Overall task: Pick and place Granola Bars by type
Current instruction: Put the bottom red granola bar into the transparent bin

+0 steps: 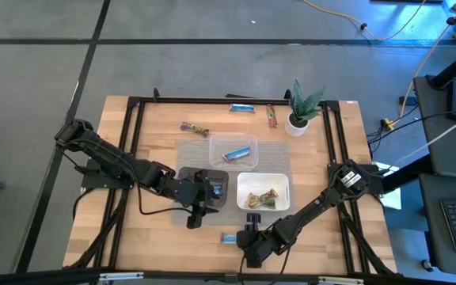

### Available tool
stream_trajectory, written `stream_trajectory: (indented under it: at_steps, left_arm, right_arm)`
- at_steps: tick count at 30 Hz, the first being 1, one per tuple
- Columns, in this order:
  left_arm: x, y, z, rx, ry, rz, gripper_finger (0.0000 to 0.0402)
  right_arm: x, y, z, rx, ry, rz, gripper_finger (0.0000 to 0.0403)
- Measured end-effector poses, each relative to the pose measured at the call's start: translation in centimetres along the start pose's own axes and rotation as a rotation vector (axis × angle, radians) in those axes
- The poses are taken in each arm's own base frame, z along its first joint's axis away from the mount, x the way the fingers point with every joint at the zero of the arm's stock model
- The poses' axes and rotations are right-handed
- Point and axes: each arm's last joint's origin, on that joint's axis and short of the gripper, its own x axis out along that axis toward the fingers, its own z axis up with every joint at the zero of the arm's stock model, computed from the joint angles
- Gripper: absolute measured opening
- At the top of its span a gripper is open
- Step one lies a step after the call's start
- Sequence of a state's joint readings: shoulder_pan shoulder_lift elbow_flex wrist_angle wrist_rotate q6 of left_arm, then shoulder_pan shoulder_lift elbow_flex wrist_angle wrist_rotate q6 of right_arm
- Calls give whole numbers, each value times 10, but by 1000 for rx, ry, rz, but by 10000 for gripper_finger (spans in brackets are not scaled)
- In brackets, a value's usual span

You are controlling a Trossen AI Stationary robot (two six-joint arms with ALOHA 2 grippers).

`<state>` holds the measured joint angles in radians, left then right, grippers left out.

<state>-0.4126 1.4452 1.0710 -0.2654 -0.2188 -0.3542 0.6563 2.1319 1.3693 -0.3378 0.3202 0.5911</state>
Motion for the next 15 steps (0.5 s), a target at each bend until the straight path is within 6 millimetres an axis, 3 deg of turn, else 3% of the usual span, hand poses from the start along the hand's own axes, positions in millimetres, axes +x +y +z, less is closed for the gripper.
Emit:
stream_trajectory:
  at_steps: [10,15]
  left_arm:
    - [0,0,0,-1,3,-8,198]
    - [0,-2,-1,-2,24,-65,198]
  right_arm:
    - [-3,3,5,2,-5,8,140]
    - [-19,10,26,-71,24,1,139]
